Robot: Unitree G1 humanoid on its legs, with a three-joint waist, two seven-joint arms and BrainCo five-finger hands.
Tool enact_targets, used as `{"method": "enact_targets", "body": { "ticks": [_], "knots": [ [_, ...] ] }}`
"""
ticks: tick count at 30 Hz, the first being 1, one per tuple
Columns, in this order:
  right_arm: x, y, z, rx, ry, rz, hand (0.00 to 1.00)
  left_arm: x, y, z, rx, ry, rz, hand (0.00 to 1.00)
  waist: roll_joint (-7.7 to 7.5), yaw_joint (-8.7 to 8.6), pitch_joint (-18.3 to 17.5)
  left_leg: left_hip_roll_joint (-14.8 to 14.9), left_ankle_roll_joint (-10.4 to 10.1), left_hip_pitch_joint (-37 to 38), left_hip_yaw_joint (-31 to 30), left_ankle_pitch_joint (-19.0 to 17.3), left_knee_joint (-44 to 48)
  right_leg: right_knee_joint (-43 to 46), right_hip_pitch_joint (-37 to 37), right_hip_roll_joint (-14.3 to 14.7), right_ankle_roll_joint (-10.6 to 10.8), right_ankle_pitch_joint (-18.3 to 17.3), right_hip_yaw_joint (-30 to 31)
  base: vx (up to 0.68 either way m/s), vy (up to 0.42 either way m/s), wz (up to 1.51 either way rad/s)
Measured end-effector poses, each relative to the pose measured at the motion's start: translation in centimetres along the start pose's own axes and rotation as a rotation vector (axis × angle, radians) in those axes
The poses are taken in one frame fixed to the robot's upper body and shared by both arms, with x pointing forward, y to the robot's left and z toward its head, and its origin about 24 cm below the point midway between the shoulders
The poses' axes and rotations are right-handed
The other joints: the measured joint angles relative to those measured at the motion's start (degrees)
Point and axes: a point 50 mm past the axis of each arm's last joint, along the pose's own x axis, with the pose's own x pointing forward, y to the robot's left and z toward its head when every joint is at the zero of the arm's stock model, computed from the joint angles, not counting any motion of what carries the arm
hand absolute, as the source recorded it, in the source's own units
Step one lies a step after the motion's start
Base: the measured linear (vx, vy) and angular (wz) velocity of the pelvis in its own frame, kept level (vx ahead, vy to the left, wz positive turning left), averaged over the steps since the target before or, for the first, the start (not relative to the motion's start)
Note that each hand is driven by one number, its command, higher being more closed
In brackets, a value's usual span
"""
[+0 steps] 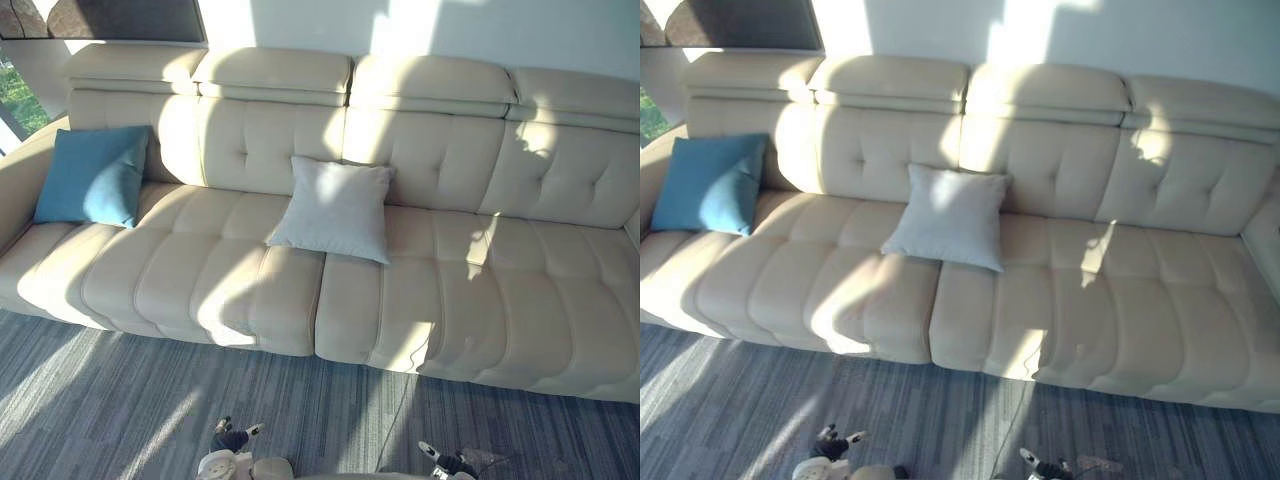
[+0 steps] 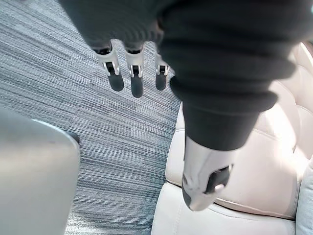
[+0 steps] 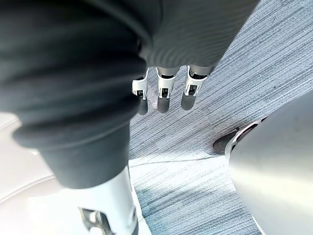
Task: Pick up cushions and gather them together orderly.
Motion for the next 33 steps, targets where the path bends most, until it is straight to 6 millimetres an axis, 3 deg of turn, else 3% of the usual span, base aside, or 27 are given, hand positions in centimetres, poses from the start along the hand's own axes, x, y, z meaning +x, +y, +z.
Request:
{"method": "enact_targets", "body": {
  "ticks": [9, 18, 25, 30, 31, 32, 33],
  "knots": [
    [-0.1, -0.5, -0.5, -0.008, 0.013, -0.011, 0.00, 0.0, 0.3, -0.3, 0.023, 0.013, -0.004, 0.00, -0.03, -0.25, -1.7, -0.1, 0.1, 0.3, 0.5, -0.2, -1.0, -1.3, 0.1, -0.1, 0.5, 0.1, 0.3, 0.01, -0.001, -0.02],
    [0.0, -1.9, -1.0, -0.056, 0.045, -0.049, 0.00, -0.1, 0.1, -1.1, 0.092, 0.058, -0.048, 0.00, 0.06, -1.35, -3.1, 0.1, -0.1, 5.4, 1.7, 1.5, -7.6, -5.3, 3.9, 0.4, 0.4, 1.9, 0.9, 0.08, -0.017, -0.05],
    [0.3, -1.4, 0.5, -0.042, 0.000, -0.047, 0.00, 0.4, -0.8, 0.4, 0.114, 0.016, -0.076, 0.00, 0.34, -1.35, -1.0, 1.9, -0.1, 2.9, 2.0, 1.5, -4.9, -5.2, -0.4, 1.9, 0.8, 7.1, 5.2, -0.05, 0.024, -0.39],
    [0.2, 0.1, 1.5, -0.052, -0.050, -0.005, 0.00, 0.6, -1.3, 1.6, 0.115, -0.021, -0.086, 0.00, -0.53, -1.09, 0.0, 3.1, 0.4, 2.9, 11.1, 1.1, -5.4, -3.2, -6.9, 2.8, 1.5, 10.9, 12.1, -0.13, 0.064, -0.95],
    [0.2, 0.7, 1.9, -0.070, -0.065, 0.013, 0.00, 0.6, -1.6, 2.0, 0.123, -0.033, -0.094, 0.00, -0.39, -1.13, 0.3, 4.0, 0.6, 2.9, 14.3, 0.9, -5.0, -3.4, -8.9, 3.3, 1.7, 13.1, 10.3, -0.23, 0.056, -1.32],
    [0.2, 1.1, 2.1, -0.075, -0.069, 0.025, 0.00, 0.7, -1.8, 2.3, 0.128, -0.044, -0.099, 0.00, 0.14, -1.04, 0.6, 5.0, 0.8, 2.7, 17.1, 0.7, -4.7, -3.5, -9.8, 3.3, 0.5, 13.7, 6.3, -0.24, -0.013, -1.44],
    [0.2, 1.5, 2.4, -0.074, -0.077, 0.035, 0.00, 0.7, -1.9, 2.8, 0.126, -0.061, -0.100, 0.00, -0.31, -0.85, 0.9, 5.4, 0.9, 2.9, 20.2, 0.7, -4.4, -0.5, -10.8, 1.5, -2.2, 11.3, -4.4, -0.20, -0.045, -1.30]
  ]
}}
